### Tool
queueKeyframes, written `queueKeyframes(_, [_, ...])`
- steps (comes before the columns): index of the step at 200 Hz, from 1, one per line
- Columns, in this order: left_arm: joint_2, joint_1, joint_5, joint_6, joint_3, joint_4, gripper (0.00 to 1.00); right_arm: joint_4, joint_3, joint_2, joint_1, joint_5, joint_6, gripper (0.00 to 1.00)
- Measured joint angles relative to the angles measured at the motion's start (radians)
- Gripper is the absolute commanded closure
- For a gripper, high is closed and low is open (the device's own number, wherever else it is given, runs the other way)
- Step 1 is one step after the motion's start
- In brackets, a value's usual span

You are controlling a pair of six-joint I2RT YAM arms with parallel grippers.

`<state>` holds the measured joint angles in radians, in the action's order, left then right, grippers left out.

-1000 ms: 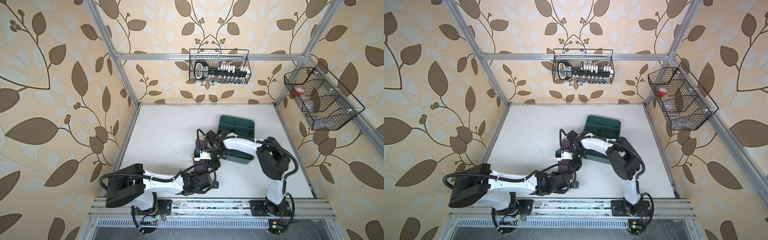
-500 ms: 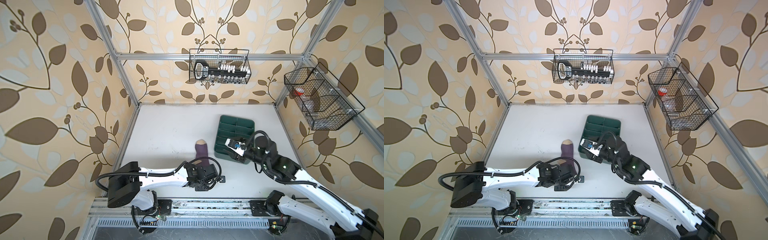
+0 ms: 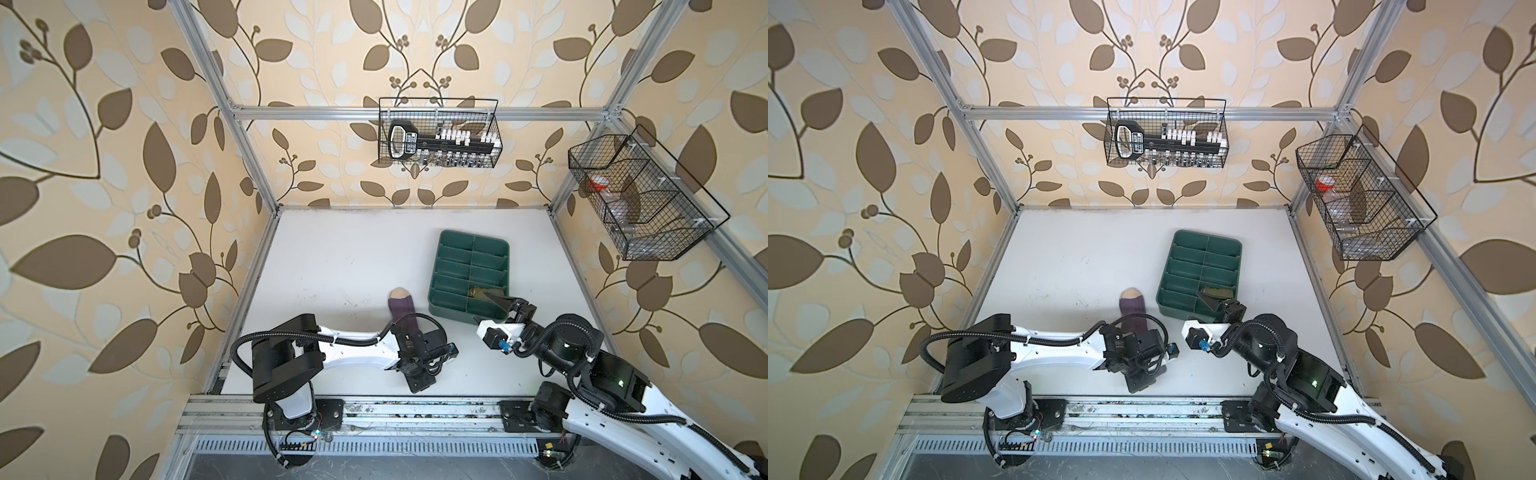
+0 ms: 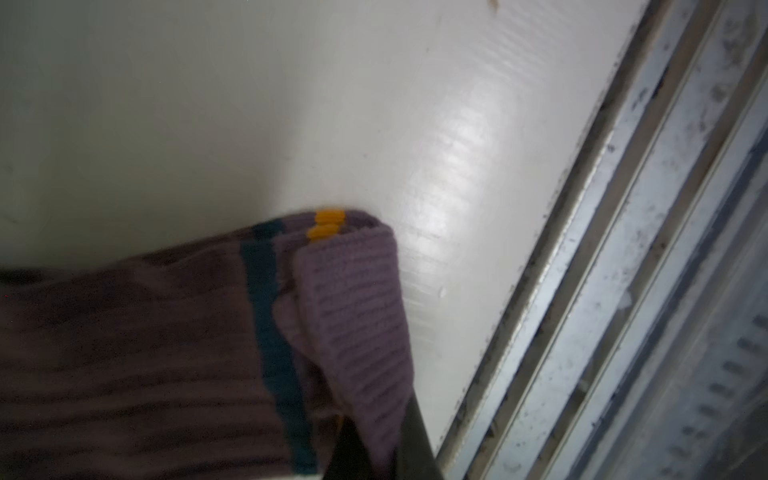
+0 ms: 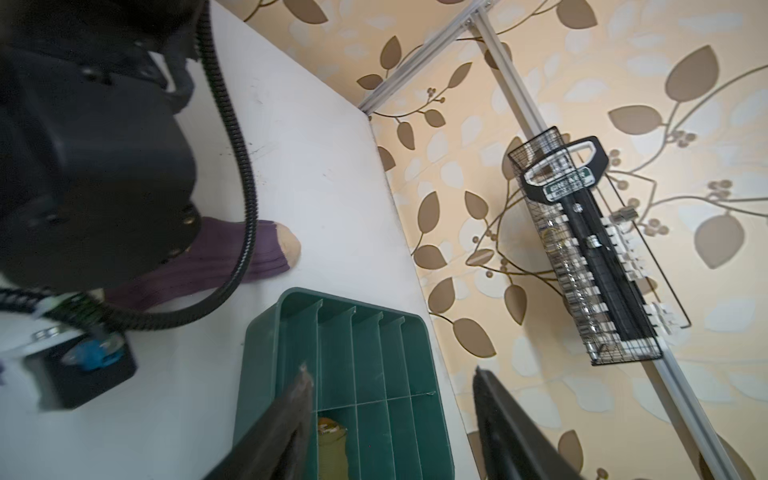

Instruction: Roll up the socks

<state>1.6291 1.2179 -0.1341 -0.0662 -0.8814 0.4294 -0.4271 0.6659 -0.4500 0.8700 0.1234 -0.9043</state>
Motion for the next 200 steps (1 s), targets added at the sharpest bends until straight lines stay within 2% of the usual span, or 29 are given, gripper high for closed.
queueKeyframes(22, [-0.023,-0.001,-0.035,-0.084,0.052,-0.102,1.00,-0.076,-0.014,0.003,0.081,-0.024,-0.031,0.42])
queueKeyframes(60, [-0.039,-0.001,-0.102,-0.188,0.148,-0.327,1.00,-0.173,-0.119,0.026,0.299,0.013,-0.106,0.43])
queueKeyframes(98, [-0.031,-0.001,-0.153,-0.234,0.207,-0.488,1.00,-0.238,-0.170,-0.069,0.449,0.053,-0.152,0.43])
queueKeyframes(143, [-0.042,-0.001,-0.171,-0.255,0.285,-0.632,1.00,-0.144,-0.239,-0.228,0.471,0.045,-0.188,0.42])
queueKeyframes(200, [-0.053,-0.001,-0.172,-0.259,0.347,-0.742,1.00,0.086,-0.314,-0.473,0.466,0.029,-0.231,0.39])
